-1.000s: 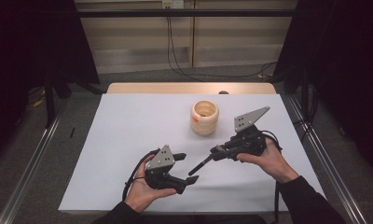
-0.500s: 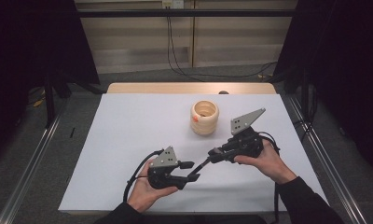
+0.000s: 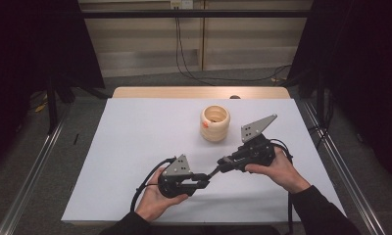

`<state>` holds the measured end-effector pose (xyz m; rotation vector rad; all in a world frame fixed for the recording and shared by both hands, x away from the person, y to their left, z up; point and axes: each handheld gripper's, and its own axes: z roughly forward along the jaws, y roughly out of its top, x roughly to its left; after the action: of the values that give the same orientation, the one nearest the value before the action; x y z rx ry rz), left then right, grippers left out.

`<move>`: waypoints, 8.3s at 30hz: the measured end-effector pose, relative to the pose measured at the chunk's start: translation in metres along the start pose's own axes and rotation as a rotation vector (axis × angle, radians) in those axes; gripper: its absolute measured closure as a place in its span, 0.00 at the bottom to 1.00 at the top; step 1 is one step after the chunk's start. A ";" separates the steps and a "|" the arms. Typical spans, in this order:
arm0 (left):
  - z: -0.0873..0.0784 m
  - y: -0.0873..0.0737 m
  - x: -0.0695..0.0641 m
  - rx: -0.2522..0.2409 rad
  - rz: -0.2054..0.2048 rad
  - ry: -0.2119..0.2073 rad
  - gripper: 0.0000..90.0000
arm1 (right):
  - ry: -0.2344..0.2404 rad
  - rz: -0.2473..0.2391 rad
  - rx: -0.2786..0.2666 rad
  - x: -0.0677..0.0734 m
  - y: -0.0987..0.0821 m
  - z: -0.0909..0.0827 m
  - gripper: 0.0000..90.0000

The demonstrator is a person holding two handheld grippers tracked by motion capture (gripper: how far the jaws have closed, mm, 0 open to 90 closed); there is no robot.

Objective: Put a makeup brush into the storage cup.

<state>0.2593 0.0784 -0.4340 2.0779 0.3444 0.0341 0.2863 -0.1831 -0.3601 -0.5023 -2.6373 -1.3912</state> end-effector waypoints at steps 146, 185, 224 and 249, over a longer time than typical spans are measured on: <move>-0.081 -0.033 -0.001 -0.276 -0.175 0.360 0.01 | -0.207 -0.018 -0.453 0.000 -0.019 -0.013 0.87; -0.092 -0.064 -0.005 -0.278 -0.178 0.400 0.02 | -0.330 0.004 -0.506 -0.028 -0.013 -0.041 0.87; -0.095 -0.067 0.002 -0.264 -0.161 0.400 0.01 | -0.526 0.049 -0.526 -0.090 0.043 -0.043 0.86; -0.097 -0.070 0.005 -0.266 -0.170 0.400 0.01 | -0.572 0.091 -0.470 -0.116 0.033 -0.012 0.86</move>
<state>0.2318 0.1946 -0.4442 1.7636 0.7188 0.3766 0.4056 -0.2028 -0.3566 -1.2179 -2.5968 -2.1027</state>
